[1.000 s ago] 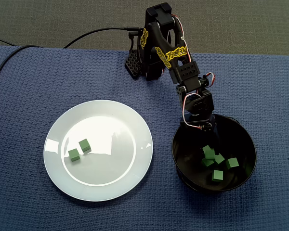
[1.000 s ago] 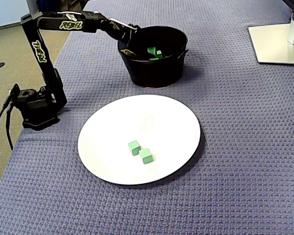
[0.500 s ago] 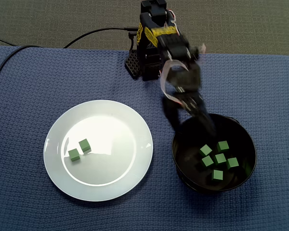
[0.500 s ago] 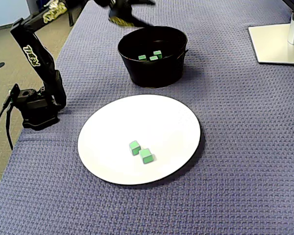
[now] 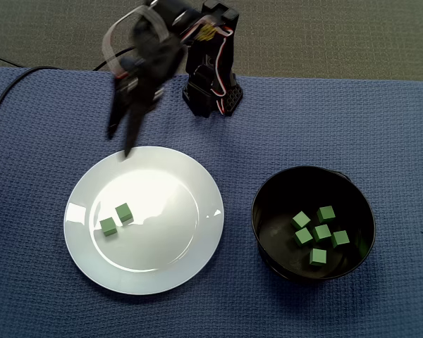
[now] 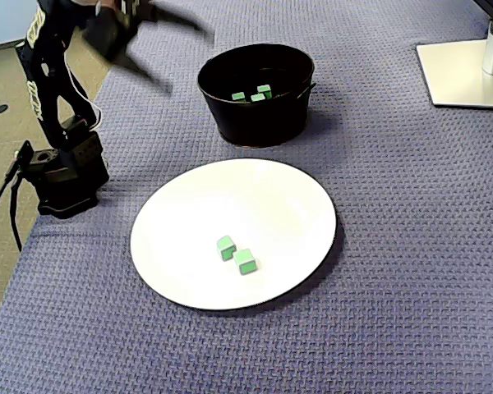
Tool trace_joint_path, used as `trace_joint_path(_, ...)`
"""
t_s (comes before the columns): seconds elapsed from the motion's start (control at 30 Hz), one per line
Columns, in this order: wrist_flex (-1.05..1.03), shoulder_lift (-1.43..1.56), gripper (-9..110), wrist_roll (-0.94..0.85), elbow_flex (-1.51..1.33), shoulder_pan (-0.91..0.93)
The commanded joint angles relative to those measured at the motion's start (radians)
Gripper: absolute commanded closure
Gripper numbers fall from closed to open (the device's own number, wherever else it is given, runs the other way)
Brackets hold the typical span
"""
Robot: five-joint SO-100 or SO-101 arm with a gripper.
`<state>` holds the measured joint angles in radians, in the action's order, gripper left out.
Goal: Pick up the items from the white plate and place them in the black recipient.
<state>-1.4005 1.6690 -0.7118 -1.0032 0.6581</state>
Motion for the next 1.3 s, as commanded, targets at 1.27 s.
trace_joint_path(1.27, 0.611, -0.443, 102, -0.276, -0.623, -0.031)
